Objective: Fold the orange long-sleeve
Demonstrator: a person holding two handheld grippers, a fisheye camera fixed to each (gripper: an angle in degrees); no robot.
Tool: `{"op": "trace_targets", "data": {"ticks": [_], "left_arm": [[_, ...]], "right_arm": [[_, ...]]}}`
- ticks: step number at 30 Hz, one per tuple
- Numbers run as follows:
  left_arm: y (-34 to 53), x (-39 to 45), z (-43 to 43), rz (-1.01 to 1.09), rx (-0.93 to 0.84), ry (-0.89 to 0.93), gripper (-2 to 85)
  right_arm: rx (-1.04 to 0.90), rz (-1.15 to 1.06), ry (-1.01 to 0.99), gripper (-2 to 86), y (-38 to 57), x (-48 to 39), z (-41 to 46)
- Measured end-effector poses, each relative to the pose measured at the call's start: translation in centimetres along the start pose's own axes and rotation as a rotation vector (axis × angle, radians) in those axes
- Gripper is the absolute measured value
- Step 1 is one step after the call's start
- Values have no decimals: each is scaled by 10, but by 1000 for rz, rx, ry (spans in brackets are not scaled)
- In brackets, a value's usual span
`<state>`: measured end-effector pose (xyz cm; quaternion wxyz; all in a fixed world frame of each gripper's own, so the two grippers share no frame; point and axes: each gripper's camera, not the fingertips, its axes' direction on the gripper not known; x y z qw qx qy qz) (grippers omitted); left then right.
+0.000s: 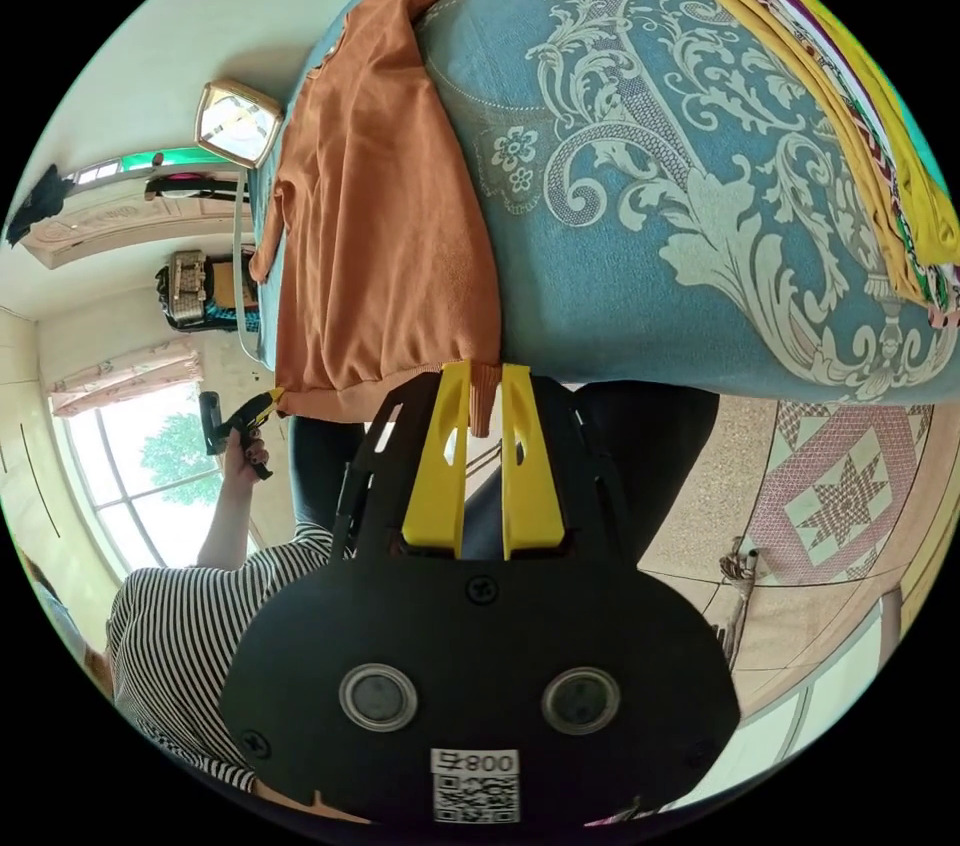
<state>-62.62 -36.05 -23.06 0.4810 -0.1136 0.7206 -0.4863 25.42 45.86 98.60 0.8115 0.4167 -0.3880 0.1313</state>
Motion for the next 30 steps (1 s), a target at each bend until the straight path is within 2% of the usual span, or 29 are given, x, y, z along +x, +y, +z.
{"op": "trace_targets", "data": {"ticks": [2,4,13,18,24,30], "left_arm": [[16,-22,-16,-53,68,148,38],[26,-32,-24,-70,109,198,36],[54,-33,-31,-40,136,291,32],[65,-32,-31,-41,132,281,33],[54,-29,1,-92,131,340,38],[38,-1,9,-62,122,282,64]], "right_arm": [[14,-33,-69,41,12,-5,-12],[30,-98,-134,33,30,-18,-30],[58,-224,-128,29,95,-64,-69],[-6,-230,-56,29,114,-74,-52],[-72,-114,-24,30,93,-55,-4],[-92,-101,26,24,86,-63,14]]}}
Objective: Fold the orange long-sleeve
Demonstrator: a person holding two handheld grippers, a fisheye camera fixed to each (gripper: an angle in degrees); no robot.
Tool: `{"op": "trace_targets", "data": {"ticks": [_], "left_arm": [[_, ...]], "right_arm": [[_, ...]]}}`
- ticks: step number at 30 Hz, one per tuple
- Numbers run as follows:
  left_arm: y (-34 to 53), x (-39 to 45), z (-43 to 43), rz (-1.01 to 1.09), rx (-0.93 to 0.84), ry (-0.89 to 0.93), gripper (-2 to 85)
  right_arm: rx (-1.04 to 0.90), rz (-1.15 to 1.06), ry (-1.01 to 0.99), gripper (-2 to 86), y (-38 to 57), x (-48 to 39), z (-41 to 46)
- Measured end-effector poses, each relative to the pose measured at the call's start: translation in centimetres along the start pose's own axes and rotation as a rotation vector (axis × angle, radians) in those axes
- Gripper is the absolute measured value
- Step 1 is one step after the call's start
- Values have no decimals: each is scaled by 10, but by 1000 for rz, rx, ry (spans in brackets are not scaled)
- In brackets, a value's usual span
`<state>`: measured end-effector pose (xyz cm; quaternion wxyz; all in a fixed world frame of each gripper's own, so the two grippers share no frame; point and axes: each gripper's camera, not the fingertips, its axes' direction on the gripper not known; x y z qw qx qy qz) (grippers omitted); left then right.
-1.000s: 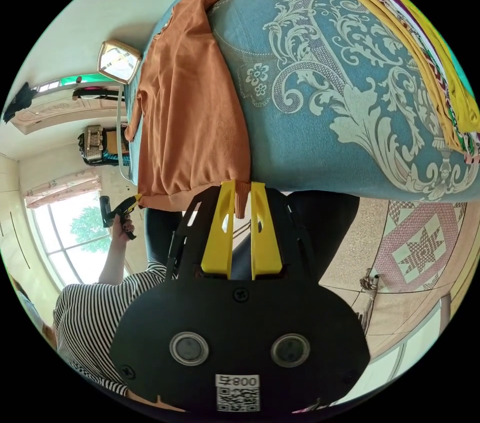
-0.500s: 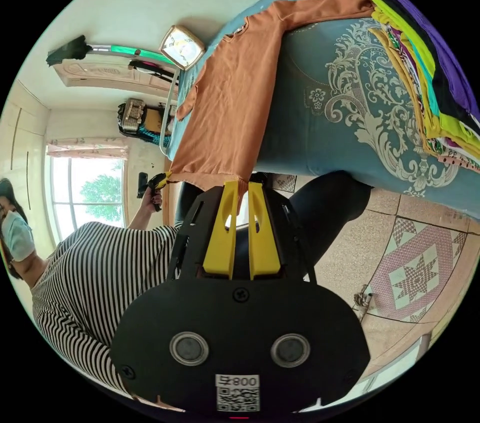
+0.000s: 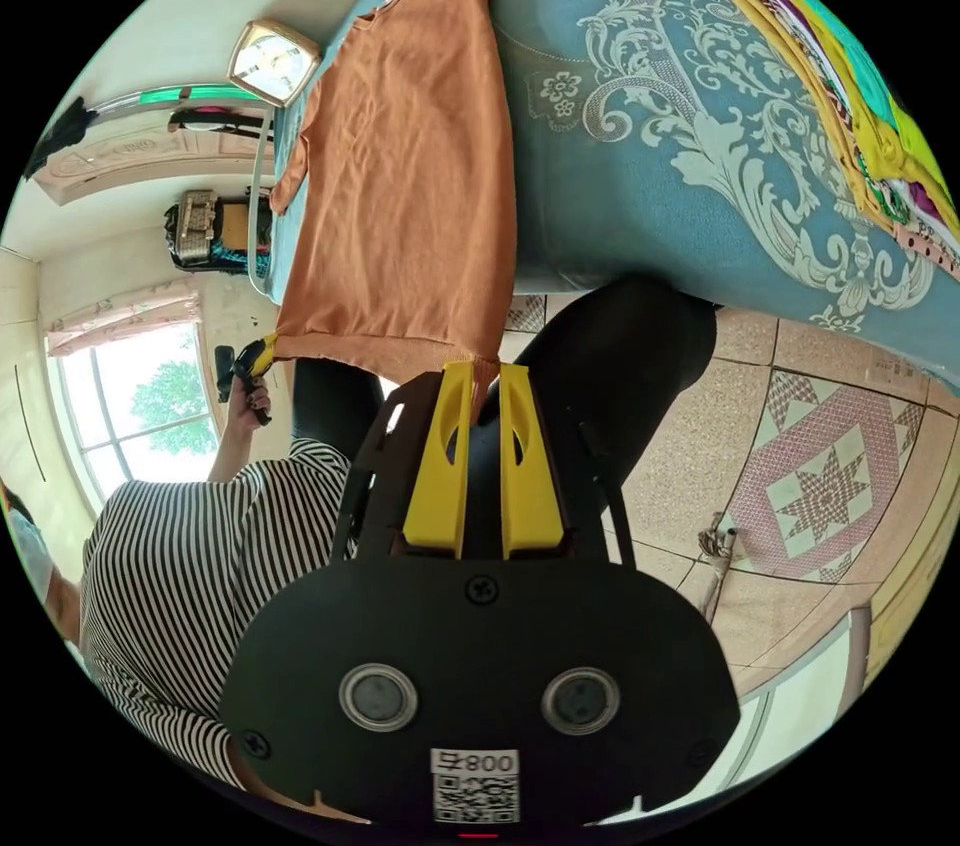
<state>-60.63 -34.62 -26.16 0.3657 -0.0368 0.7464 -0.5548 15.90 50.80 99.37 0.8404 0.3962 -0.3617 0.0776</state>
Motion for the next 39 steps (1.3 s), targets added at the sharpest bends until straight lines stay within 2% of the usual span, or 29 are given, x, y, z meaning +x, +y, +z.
{"op": "trace_targets", "data": {"ticks": [5,9,13,17,21,25,29,31,35,39], "left_arm": [[-3,30,2,34,95,-87,72],[-23,72,23,152,108,-121,58],[-71,115,93,230,6,-160,28],[-114,135,173,209,-123,-352,7],[-141,139,218,149,-187,-414,3],[-164,164,255,150,-220,-457,2],[-178,210,281,240,-158,-559,2],[-189,213,302,230,-198,-593,2],[-213,219,326,145,-202,-503,3],[-226,262,341,251,-129,-515,8]], "right_arm": [[85,37,46,7,6,-2,-13],[172,-47,109,2,-13,-35,-16],[141,-107,296,1,-66,-69,24],[-19,-127,488,2,-104,-80,89],[2,-193,590,1,-109,-93,107],[25,-202,549,2,-115,-87,108],[9,-221,534,2,-125,-82,108],[3,-235,526,1,-130,-78,107],[7,-218,454,1,-137,-64,100],[50,-165,316,1,-146,-43,73]]}}
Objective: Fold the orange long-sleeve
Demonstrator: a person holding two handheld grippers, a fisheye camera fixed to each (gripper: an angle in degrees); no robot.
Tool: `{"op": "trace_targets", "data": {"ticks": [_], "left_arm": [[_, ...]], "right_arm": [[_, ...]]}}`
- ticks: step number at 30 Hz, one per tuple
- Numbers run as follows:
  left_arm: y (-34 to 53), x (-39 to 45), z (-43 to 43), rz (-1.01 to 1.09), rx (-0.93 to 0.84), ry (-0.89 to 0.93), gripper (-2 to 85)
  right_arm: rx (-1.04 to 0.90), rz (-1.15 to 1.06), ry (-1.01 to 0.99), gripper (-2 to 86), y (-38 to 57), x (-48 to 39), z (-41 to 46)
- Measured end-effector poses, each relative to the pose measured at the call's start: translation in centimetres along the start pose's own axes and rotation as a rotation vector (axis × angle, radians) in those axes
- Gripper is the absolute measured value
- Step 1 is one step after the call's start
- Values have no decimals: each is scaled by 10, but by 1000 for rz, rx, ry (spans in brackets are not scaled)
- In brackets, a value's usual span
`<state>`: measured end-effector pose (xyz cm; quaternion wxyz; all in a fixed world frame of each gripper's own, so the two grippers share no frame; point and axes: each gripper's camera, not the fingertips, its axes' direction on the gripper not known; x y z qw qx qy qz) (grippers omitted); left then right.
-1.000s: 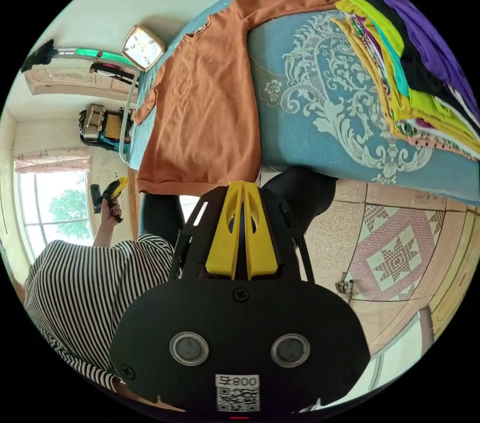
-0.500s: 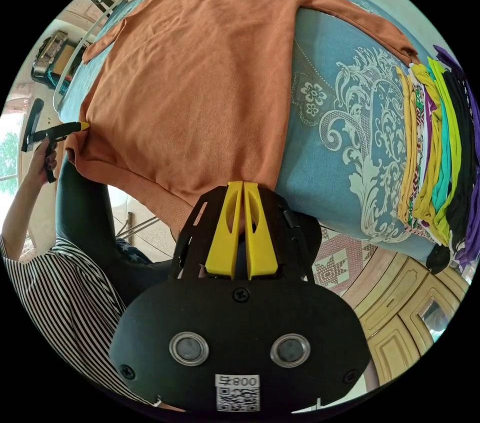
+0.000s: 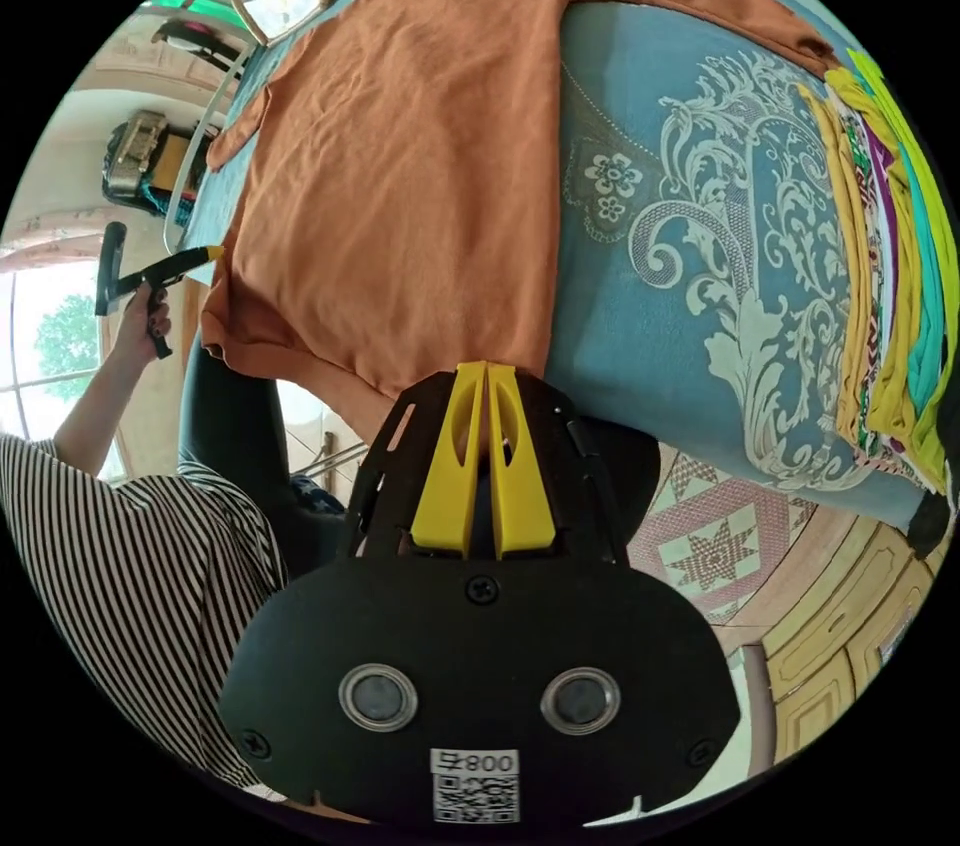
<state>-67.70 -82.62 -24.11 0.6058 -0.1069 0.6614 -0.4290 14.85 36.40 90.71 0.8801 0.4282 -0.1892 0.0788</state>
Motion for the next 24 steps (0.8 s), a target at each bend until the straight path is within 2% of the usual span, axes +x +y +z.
{"op": "trace_targets", "data": {"ticks": [6,8,11,17,24], "left_arm": [[-87,95,24,242,65,182,44],[-135,149,49,352,40,267,61],[-194,235,79,522,19,300,70],[-292,418,134,858,22,229,80],[-380,562,191,981,63,128,93]], "right_arm": [[226,113,-46,0,-24,54,-38],[271,129,-63,0,-39,69,-42],[336,144,-90,0,-62,87,-45],[351,114,-165,-1,-100,115,-34],[410,119,-237,0,-113,156,-31]]}}
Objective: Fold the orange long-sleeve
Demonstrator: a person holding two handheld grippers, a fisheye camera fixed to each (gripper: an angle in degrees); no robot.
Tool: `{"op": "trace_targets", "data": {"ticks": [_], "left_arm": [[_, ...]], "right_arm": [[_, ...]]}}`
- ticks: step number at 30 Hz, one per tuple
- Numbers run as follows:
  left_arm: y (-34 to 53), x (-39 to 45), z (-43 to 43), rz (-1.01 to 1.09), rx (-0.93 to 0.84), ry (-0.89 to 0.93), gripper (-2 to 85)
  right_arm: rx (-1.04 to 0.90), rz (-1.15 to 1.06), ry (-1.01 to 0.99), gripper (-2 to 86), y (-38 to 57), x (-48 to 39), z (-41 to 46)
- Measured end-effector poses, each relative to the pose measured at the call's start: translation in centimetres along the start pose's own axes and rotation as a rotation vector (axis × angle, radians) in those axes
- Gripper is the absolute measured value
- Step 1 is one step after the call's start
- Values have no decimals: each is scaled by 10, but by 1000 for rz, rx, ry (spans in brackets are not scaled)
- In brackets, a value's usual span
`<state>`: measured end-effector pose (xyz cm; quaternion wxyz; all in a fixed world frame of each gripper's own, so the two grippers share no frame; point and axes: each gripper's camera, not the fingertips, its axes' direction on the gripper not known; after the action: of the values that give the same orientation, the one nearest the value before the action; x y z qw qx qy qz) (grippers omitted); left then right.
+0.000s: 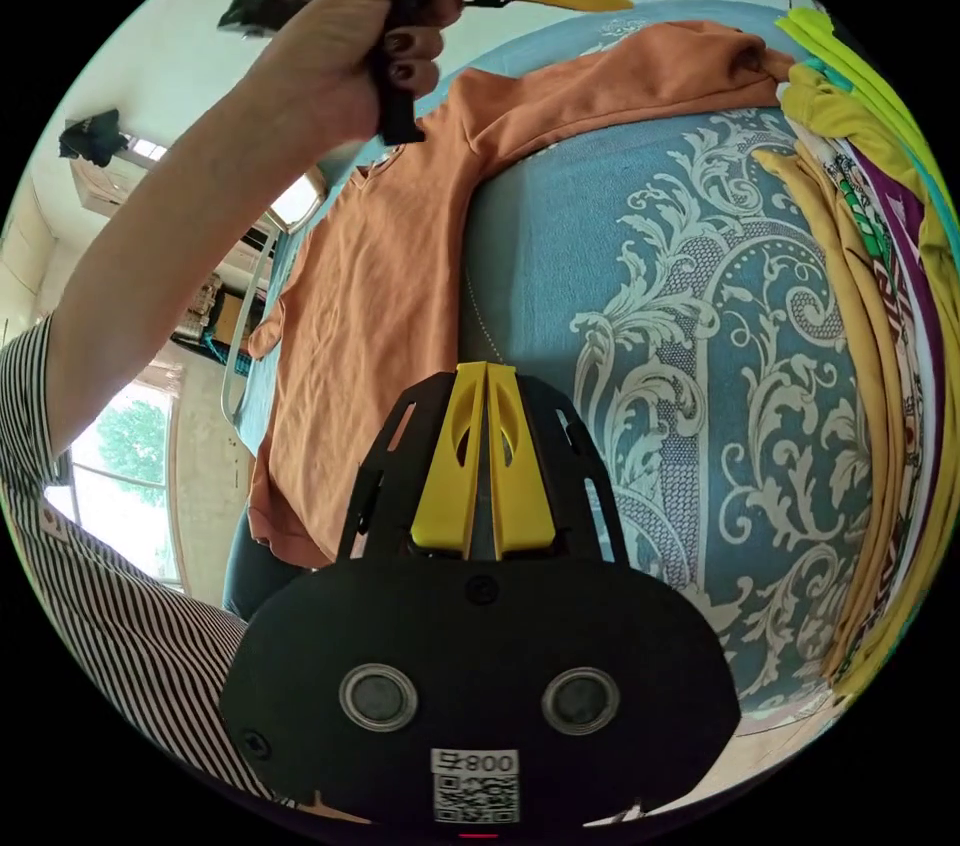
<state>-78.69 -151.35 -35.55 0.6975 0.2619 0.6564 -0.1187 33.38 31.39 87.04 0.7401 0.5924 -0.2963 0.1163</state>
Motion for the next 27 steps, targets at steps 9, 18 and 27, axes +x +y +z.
{"op": "trace_targets", "data": {"ticks": [9,18,27], "left_arm": [[-98,-7,98,73,-175,-228,30],[-63,-68,24,-134,124,96,10],[-27,-104,-5,-173,184,143,17]], "right_arm": [[57,9,-72,3,-10,41,-13],[415,113,-94,62,-61,107,-78],[683,183,-121,84,-101,111,-95]]}}
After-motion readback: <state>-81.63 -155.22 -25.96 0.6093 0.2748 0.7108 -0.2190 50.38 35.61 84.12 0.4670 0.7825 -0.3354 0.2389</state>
